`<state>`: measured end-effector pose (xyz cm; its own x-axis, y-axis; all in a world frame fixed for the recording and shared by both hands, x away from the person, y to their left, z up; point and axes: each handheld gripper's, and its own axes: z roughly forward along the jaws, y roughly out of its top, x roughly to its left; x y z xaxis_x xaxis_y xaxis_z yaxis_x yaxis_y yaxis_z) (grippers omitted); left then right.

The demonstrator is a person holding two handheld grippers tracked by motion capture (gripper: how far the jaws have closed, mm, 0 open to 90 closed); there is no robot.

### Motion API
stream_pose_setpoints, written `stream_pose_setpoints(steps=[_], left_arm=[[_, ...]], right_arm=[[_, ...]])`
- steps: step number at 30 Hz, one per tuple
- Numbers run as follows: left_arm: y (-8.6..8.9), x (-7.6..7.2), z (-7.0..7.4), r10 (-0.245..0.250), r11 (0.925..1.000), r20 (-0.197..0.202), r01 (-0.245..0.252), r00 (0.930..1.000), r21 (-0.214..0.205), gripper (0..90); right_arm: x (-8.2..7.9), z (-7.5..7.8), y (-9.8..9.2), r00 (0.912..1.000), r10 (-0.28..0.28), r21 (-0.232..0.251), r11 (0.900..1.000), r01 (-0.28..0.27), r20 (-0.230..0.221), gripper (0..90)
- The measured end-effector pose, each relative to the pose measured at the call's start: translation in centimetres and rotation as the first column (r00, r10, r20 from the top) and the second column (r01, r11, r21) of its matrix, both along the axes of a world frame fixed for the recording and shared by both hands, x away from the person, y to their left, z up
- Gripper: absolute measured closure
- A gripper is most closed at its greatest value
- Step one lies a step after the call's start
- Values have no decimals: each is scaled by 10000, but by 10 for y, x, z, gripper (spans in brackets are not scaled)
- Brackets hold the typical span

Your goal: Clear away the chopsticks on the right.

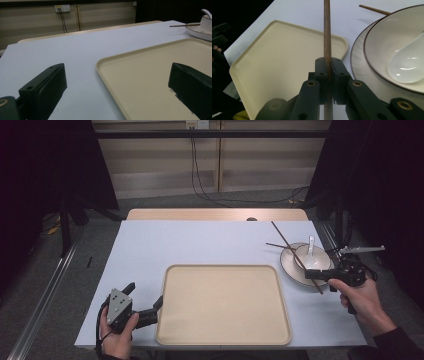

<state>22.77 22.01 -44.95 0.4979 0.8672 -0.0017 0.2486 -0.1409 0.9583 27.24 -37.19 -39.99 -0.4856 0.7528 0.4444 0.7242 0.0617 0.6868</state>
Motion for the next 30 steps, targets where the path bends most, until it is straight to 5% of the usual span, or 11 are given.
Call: stream_pose_setpoints(steps=[16,30], left_arm=[[1,0,0,28,10000,-3,-28,10000,7,18],[1,0,0,59,10000,-73,-60,10000,-80,18]], right_arm=[[-22,-26,46,9948,31,218,9998,-9,-1022,843],[-34,-50,78,9874,109,-235,9996,-148,-1577,843]])
